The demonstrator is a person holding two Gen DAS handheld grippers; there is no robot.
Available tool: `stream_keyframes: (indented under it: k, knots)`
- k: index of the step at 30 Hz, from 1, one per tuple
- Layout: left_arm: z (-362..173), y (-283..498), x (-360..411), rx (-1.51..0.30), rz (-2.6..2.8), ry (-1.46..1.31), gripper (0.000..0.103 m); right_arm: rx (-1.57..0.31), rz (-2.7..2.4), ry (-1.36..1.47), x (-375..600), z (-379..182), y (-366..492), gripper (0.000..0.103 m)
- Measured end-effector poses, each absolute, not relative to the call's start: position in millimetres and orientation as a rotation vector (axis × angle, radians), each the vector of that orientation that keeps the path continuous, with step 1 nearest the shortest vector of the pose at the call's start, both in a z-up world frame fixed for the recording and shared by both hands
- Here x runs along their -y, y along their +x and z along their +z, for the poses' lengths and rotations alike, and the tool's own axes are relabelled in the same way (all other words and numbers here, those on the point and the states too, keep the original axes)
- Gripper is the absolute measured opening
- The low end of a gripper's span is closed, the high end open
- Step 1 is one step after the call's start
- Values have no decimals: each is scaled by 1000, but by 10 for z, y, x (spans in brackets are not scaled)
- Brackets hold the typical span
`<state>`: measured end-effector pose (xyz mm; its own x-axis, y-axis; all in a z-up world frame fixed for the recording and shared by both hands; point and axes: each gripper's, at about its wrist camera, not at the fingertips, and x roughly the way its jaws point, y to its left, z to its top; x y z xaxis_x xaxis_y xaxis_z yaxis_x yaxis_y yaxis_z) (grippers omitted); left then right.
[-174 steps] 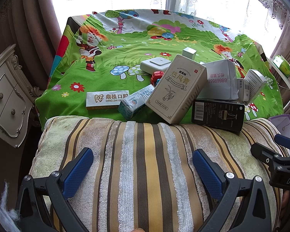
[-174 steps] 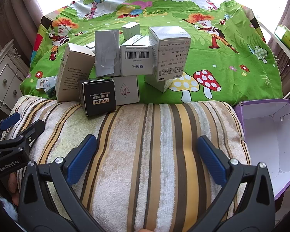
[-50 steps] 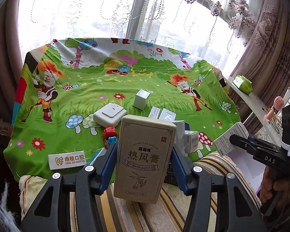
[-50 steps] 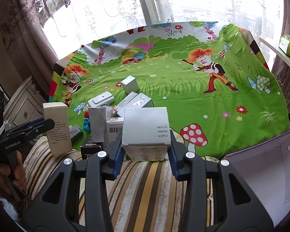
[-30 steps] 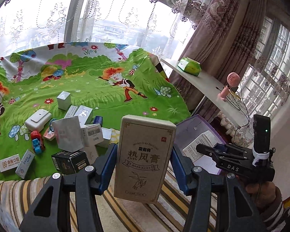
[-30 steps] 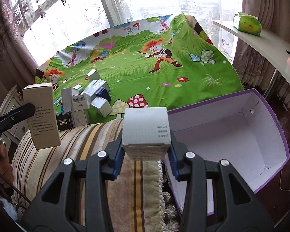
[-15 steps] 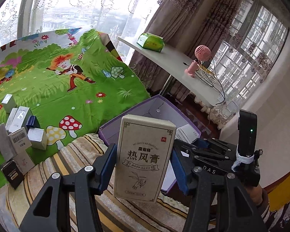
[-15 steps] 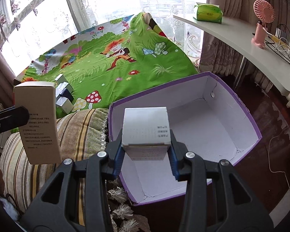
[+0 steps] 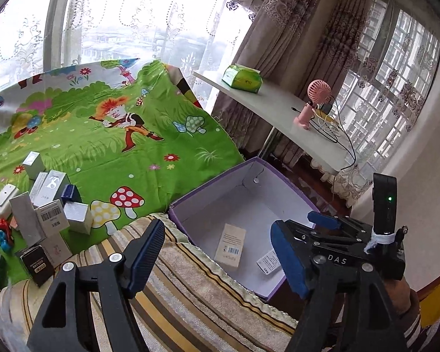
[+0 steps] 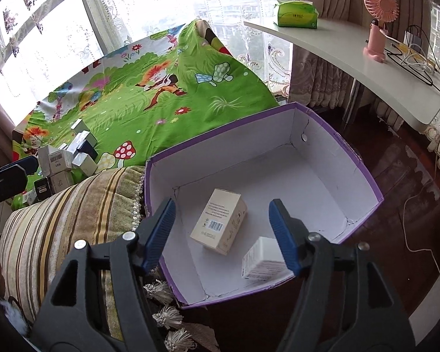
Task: Organize rigid objects
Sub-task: 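Move both open tools back toward the boxes on the bedspread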
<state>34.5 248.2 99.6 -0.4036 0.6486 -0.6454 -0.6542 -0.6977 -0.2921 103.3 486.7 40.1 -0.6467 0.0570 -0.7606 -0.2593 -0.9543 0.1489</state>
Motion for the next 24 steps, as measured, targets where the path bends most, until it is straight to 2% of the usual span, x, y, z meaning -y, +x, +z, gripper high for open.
stream_keyframes:
  k: [4,10,14,18,24]
  knots:
    - [1084,417,-2248,-13,2227,-834,76,-317,2670,-1164,-4825,446,1035,86]
    - [980,382,-1869,28,2290,-874,76,-114,2772,-1015,-4627,510,1079,89]
    - [844,372,-1538,53,2335,-945,76,-227,2812,-1041,-4616,524,1050,89]
    - [762,404,-1114,104,2412,-959,76,-184,2858,-1099,-4414,540,982,89]
    - [680,341,-551,149,2556,-1027,76,-218,2883,-1170,-4168,554,869,89]
